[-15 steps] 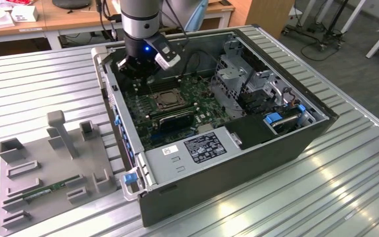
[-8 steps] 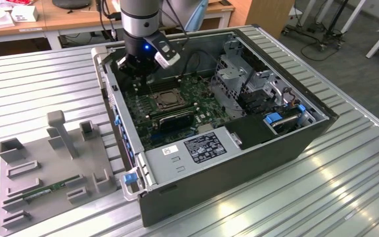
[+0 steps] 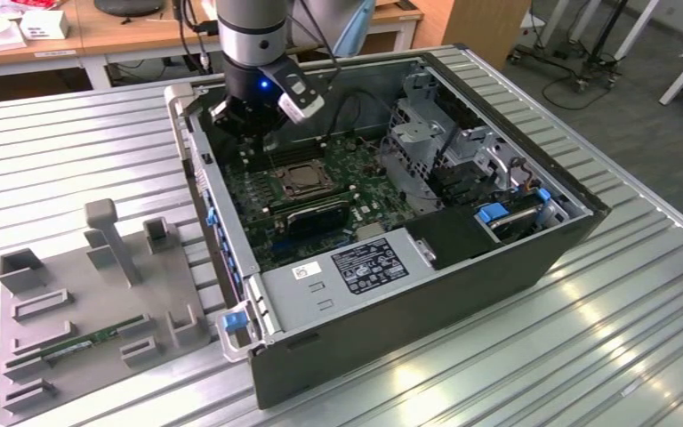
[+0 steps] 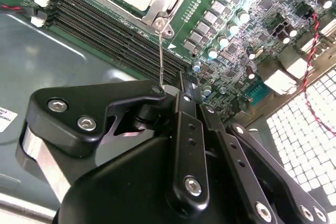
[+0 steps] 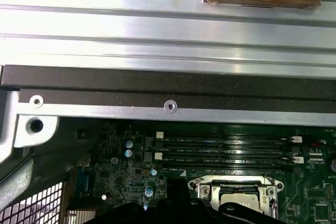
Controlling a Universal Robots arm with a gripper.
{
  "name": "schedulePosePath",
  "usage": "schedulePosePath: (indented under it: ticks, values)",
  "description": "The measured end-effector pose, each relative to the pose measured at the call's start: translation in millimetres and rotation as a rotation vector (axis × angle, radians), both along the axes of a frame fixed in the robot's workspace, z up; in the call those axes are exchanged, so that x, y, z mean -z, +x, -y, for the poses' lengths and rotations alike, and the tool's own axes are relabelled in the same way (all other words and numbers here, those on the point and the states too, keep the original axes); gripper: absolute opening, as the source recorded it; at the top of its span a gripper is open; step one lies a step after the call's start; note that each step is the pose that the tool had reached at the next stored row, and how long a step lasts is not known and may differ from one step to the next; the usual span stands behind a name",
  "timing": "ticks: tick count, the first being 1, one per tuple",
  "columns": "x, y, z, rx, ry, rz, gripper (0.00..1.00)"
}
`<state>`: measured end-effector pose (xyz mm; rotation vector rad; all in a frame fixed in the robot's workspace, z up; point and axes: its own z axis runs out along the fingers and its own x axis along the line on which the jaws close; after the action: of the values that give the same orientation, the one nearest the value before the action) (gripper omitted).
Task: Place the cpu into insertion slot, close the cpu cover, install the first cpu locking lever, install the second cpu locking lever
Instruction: 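Install the first cpu locking lever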
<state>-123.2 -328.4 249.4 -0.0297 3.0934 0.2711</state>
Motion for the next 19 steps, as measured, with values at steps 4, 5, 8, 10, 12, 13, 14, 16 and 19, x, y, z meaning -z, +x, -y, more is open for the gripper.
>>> schedulePosePath:
  ticks: [4, 5, 8, 10, 12, 13, 14, 16, 19]
  values:
    - [0.1, 4.8, 0.0, 0.000, 0.0001, 0.0001, 0.11]
    - [0.1, 7.2, 0.0, 0.000, 0.0001, 0.0000, 0.11]
    - [0.1, 15.4, 0.0, 0.000, 0.0002, 0.0001, 0.11]
    - [0.1, 21.9, 0.0, 0.000, 0.0003, 0.0000, 0.11]
    - [0.1, 29.0, 0.0, 0.000, 0.0004, 0.0001, 0.11]
    - [0.1, 32.4, 0.0, 0.000, 0.0006, 0.0000, 0.11]
    - [0.1, 35.7, 0.0, 0.000, 0.0006, 0.0000, 0.11]
    - [0.1, 41.0, 0.0, 0.000, 0.0008, 0.0000, 0.11]
    - [0.1, 41.4, 0.0, 0.000, 0.0007, 0.0001, 0.11]
